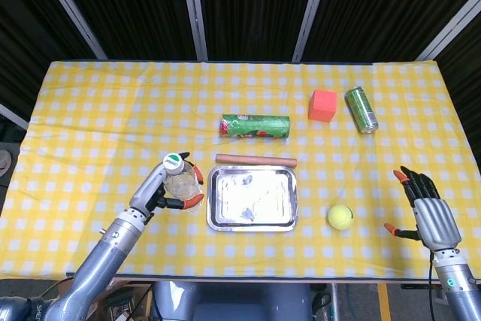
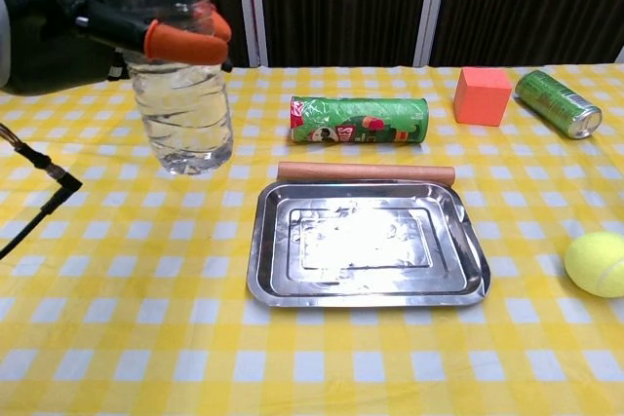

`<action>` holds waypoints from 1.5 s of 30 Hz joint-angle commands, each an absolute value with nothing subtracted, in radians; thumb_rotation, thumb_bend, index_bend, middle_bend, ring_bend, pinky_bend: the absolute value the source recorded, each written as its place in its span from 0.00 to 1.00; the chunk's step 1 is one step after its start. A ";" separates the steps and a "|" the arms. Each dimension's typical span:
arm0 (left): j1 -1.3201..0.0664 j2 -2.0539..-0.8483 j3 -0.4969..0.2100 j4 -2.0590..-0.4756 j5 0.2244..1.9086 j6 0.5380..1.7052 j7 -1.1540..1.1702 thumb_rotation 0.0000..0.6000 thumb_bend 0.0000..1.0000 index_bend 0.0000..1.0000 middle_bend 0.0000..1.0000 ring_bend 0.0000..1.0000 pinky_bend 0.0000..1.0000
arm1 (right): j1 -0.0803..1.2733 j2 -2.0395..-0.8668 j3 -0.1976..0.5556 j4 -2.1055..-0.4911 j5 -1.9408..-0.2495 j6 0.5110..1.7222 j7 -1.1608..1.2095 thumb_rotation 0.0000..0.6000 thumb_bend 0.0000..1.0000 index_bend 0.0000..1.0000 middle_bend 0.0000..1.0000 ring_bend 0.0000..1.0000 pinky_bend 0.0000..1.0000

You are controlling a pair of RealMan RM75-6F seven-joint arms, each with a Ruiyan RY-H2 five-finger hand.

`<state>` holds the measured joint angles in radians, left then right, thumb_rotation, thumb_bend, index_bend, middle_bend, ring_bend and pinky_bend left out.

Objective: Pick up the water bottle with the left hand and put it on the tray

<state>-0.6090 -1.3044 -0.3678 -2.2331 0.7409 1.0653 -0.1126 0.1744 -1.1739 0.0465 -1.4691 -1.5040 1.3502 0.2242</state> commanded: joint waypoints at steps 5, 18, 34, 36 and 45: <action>-0.504 -1.236 -0.345 -2.077 1.009 0.914 -0.376 1.00 0.46 0.68 0.57 0.05 0.04 | 0.179 -1.172 0.045 -1.476 -1.496 1.335 0.214 1.00 0.05 0.01 0.00 0.00 0.00; -0.776 -1.663 -0.368 -1.899 0.956 0.886 -0.198 1.00 0.47 0.69 0.57 0.05 0.04 | 0.175 -1.163 0.048 -1.471 -1.502 1.349 0.245 1.00 0.05 0.01 0.00 0.00 0.00; -0.726 -1.561 -0.298 -2.100 0.846 1.060 -0.054 1.00 0.47 0.68 0.57 0.05 0.04 | 0.143 -1.131 0.037 -1.493 -1.531 1.408 0.288 1.00 0.05 0.01 0.00 0.00 0.00; -0.638 -1.432 -0.272 -2.140 0.924 1.080 -0.121 1.00 0.47 0.68 0.57 0.05 0.04 | 0.142 -1.130 0.038 -1.493 -1.529 1.408 0.286 1.00 0.05 0.01 0.00 0.00 0.00; -0.310 -1.016 -0.155 -2.018 1.352 1.141 -0.675 1.00 0.47 0.68 0.57 0.05 0.04 | 0.145 -1.137 0.040 -1.493 -1.521 1.398 0.272 1.00 0.05 0.01 0.00 0.00 0.00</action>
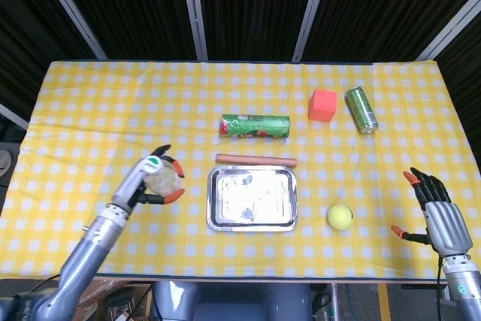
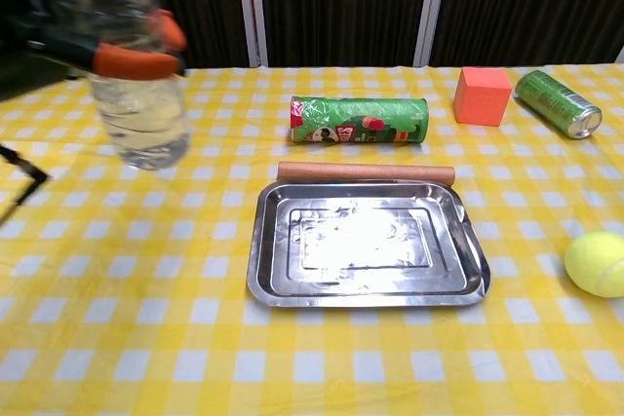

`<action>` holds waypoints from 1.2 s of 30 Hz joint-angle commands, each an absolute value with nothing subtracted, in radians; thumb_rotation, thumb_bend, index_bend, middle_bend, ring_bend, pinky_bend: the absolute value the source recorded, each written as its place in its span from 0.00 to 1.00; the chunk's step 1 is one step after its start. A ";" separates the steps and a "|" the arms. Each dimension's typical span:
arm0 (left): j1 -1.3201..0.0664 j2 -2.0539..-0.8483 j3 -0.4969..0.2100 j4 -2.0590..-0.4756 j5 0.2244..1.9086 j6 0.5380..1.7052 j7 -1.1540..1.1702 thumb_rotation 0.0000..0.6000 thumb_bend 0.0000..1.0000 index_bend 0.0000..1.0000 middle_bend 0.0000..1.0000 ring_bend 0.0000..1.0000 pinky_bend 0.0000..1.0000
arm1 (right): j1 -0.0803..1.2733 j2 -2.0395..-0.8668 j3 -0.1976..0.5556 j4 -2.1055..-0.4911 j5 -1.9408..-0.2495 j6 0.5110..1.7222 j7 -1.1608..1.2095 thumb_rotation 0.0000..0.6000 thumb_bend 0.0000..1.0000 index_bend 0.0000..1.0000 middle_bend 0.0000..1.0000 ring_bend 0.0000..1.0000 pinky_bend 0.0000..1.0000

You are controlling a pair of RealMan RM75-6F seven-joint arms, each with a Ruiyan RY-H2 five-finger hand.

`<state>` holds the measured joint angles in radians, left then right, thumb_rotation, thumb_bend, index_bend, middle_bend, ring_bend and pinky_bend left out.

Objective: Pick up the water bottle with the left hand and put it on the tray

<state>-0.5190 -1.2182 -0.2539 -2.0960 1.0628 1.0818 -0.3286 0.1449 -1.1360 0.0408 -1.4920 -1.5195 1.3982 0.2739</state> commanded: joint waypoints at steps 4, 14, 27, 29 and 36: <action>-0.258 -0.992 -0.111 -1.878 1.456 1.186 -0.855 1.00 0.47 0.69 0.57 0.05 0.04 | 0.147 -1.139 0.040 -1.492 -1.521 1.394 0.271 1.00 0.05 0.01 0.00 0.00 0.00; -0.438 -1.196 -0.165 -1.886 1.381 1.002 -0.672 1.00 0.47 0.69 0.57 0.05 0.04 | 0.151 -1.142 0.043 -1.488 -1.519 1.387 0.275 1.00 0.05 0.01 0.00 0.00 0.00; -0.765 -1.707 -0.359 -1.813 0.868 1.053 -0.058 1.00 0.48 0.69 0.58 0.05 0.04 | 0.155 -1.144 0.048 -1.466 -1.501 1.368 0.294 1.00 0.05 0.01 0.00 0.00 0.00; -0.784 -1.761 -0.364 -1.797 0.850 1.087 -0.020 1.00 0.48 0.69 0.58 0.05 0.04 | 0.157 -1.146 0.049 -1.462 -1.496 1.363 0.302 1.00 0.05 0.01 0.00 0.00 0.00; -0.807 -1.854 -0.384 -1.737 0.813 1.098 -0.019 1.00 0.48 0.69 0.59 0.05 0.04 | 0.155 -1.144 0.047 -1.462 -1.505 1.370 0.309 1.00 0.05 0.01 0.00 0.00 0.00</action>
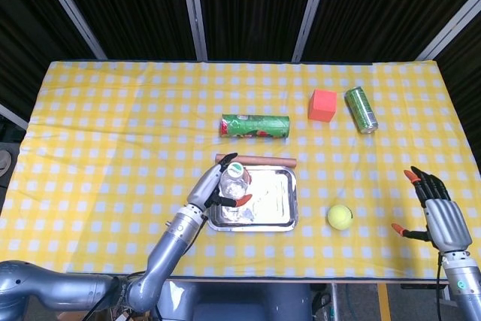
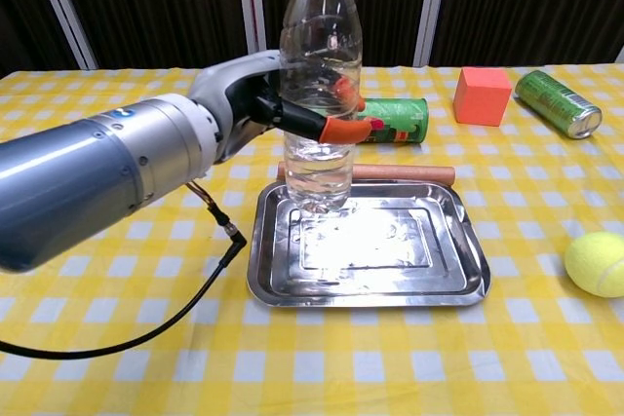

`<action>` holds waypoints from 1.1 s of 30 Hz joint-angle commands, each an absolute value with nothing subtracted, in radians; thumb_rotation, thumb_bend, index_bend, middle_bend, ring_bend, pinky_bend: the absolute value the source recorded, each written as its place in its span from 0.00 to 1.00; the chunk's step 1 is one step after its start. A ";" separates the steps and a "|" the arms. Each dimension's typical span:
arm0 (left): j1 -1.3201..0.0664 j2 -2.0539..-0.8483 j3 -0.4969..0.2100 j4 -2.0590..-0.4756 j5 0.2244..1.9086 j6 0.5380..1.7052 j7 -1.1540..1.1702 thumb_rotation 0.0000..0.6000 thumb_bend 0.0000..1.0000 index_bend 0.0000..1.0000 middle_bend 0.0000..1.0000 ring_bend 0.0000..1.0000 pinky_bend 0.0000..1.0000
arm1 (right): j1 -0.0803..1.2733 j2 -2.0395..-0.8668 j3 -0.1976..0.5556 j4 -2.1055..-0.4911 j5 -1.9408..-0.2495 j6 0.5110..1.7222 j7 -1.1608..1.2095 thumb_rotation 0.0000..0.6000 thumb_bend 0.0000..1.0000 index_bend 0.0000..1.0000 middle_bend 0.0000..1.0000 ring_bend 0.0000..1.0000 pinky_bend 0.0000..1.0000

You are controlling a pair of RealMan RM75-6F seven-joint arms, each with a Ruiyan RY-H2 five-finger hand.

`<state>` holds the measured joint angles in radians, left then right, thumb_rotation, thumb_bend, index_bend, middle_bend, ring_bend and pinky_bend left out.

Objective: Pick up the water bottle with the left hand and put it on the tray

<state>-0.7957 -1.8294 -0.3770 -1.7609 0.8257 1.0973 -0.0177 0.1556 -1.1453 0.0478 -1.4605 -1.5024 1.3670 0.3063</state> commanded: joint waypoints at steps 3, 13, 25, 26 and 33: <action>-0.810 -1.874 -0.371 -1.704 0.820 1.093 -0.014 1.00 0.48 0.69 0.59 0.05 0.04 | 0.154 -1.144 0.047 -1.460 -1.503 1.369 0.309 1.00 0.05 0.01 0.00 0.00 0.00; -0.809 -1.955 -0.353 -1.547 0.867 1.047 -0.069 1.00 0.48 0.70 0.58 0.05 0.04 | 0.152 -1.145 0.054 -1.449 -1.494 1.372 0.318 1.00 0.05 0.01 0.00 0.00 0.00; -0.823 -1.970 -0.324 -1.454 0.935 0.891 -0.152 1.00 0.43 0.64 0.51 0.02 0.04 | 0.155 -1.149 0.059 -1.437 -1.484 1.362 0.315 1.00 0.05 0.01 0.00 0.00 0.00; -0.822 -1.966 -0.321 -1.454 0.943 0.885 -0.155 1.00 0.42 0.62 0.50 0.02 0.03 | 0.155 -1.149 0.059 -1.436 -1.485 1.363 0.316 1.00 0.05 0.01 0.00 0.00 0.00; -0.799 -1.918 -0.293 -1.480 1.005 0.835 -0.210 1.00 0.22 0.32 0.33 0.00 0.00 | 0.155 -1.148 0.056 -1.438 -1.490 1.360 0.324 1.00 0.05 0.01 0.00 0.00 0.00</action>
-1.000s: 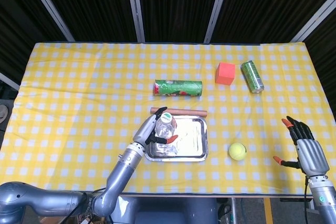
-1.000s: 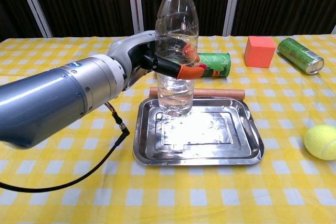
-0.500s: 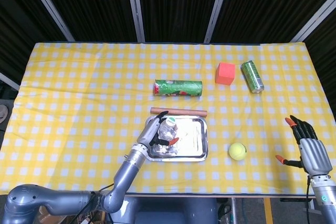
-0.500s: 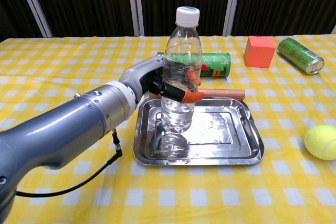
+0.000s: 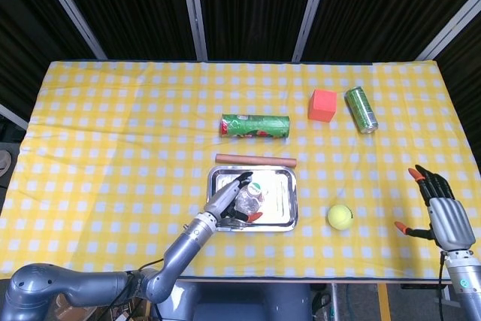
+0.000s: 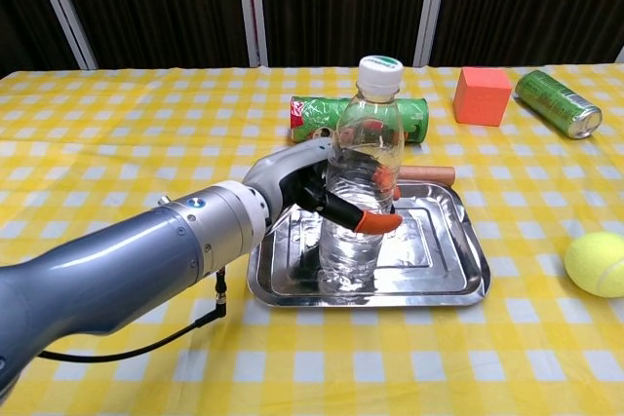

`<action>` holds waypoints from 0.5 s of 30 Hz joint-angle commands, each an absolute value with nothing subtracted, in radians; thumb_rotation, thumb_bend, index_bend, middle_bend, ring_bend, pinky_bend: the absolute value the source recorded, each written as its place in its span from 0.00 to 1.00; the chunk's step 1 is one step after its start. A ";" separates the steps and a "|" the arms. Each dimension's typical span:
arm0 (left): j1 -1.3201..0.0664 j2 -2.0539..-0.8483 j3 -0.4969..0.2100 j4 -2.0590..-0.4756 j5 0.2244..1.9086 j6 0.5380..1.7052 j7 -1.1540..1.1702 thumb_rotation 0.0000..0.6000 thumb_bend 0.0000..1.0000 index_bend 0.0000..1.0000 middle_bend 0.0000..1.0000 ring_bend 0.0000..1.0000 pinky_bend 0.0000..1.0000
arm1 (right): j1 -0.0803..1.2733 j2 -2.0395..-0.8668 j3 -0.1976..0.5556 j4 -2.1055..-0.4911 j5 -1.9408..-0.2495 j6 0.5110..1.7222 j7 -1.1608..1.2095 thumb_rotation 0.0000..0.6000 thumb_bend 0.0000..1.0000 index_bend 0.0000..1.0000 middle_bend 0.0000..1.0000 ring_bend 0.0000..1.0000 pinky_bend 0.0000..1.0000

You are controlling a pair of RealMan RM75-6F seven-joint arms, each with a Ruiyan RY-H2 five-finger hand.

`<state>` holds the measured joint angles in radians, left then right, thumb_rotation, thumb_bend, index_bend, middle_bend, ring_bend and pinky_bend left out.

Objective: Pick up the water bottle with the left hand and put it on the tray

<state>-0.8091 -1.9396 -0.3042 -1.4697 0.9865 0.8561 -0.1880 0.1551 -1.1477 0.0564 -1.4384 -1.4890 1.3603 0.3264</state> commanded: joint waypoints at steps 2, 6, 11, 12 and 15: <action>-0.792 -1.904 -0.287 -1.484 1.017 0.825 -0.223 1.00 0.21 0.31 0.32 0.00 0.00 | 0.155 -1.148 0.056 -1.439 -1.491 1.362 0.322 1.00 0.05 0.01 0.00 0.00 0.00; -0.770 -1.855 -0.265 -1.517 1.051 0.816 -0.240 1.00 0.21 0.26 0.29 0.00 0.00 | 0.154 -1.148 0.057 -1.440 -1.488 1.364 0.319 1.00 0.05 0.01 0.00 0.00 0.00; -0.722 -1.760 -0.236 -1.593 1.110 0.829 -0.276 1.00 0.19 0.17 0.23 0.00 0.00 | 0.155 -1.149 0.057 -1.440 -1.488 1.360 0.316 1.00 0.05 0.01 0.00 0.00 0.00; -0.708 -1.729 -0.227 -1.617 1.127 0.831 -0.288 1.00 0.18 0.16 0.21 0.00 0.00 | 0.155 -1.149 0.056 -1.441 -1.489 1.360 0.316 1.00 0.05 0.01 0.00 0.00 0.00; -0.653 -1.610 -0.189 -1.702 1.205 0.850 -0.349 1.00 0.17 0.11 0.17 0.00 0.00 | 0.156 -1.151 0.055 -1.444 -1.491 1.360 0.309 1.00 0.05 0.01 0.00 0.00 0.00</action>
